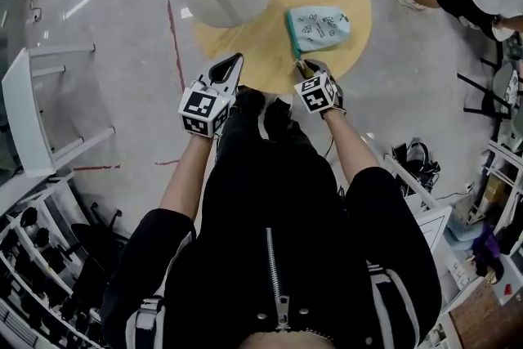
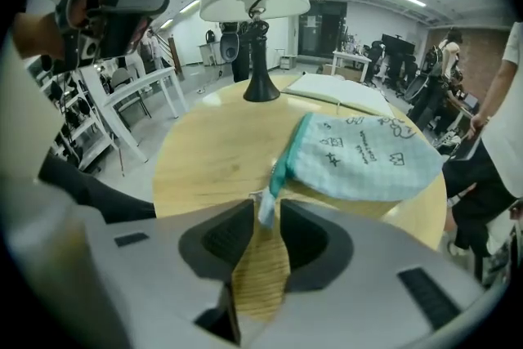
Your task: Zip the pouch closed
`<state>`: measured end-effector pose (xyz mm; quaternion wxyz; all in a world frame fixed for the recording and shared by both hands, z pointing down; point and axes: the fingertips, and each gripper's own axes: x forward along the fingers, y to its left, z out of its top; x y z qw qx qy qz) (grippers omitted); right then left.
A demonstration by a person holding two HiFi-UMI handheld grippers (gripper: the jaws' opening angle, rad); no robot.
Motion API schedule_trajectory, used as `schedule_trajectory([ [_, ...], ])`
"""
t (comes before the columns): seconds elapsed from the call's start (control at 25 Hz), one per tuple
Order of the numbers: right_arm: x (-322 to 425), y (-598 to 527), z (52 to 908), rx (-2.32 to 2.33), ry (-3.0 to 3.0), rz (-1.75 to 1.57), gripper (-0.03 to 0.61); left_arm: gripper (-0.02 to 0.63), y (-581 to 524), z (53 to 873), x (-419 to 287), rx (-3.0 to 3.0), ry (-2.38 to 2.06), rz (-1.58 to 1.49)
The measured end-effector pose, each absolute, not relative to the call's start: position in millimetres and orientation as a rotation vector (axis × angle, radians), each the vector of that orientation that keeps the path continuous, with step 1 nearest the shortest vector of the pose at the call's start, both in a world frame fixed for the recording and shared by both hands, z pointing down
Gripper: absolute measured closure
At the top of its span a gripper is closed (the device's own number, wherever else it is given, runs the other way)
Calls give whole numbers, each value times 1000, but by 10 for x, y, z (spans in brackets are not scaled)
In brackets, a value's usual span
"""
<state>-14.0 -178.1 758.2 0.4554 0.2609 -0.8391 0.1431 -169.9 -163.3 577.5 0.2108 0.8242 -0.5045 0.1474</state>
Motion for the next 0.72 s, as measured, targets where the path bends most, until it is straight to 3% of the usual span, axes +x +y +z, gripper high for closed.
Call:
schedule_trajectory([
  [0.28,-174,-1736,7616,639,-2054,365,557,607,-1579,5789,-1696,2290,-1375,421],
  [0.72,-143,-1805,7209,668,-2158,521,563,607,-1709,5706,-1527,2339,-1338,405],
])
